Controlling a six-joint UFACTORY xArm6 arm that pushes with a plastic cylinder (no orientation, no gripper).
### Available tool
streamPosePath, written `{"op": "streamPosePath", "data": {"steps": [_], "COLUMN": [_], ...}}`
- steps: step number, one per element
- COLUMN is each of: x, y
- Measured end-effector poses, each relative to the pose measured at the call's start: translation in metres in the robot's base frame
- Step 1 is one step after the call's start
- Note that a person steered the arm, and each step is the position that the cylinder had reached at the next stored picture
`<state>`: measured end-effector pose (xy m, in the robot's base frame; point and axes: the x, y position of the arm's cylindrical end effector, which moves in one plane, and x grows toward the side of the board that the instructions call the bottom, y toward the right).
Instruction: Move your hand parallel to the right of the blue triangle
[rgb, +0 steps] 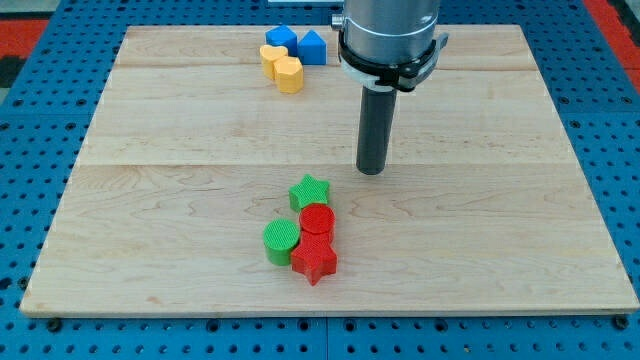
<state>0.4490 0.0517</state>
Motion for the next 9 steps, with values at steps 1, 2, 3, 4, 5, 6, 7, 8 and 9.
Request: {"op": "streamPosePath", "data": {"steps": [1, 2, 3, 4, 5, 6, 7, 8, 9], "x": [-0.01, -0.039, -0.076, -0.096, -0.126, -0.175, -0.197, -0.201, -0.201], "y": [-0.007, -0.025, -0.032, 0.005, 0.053, 0.07, 0.056, 0.056, 0.055]}}
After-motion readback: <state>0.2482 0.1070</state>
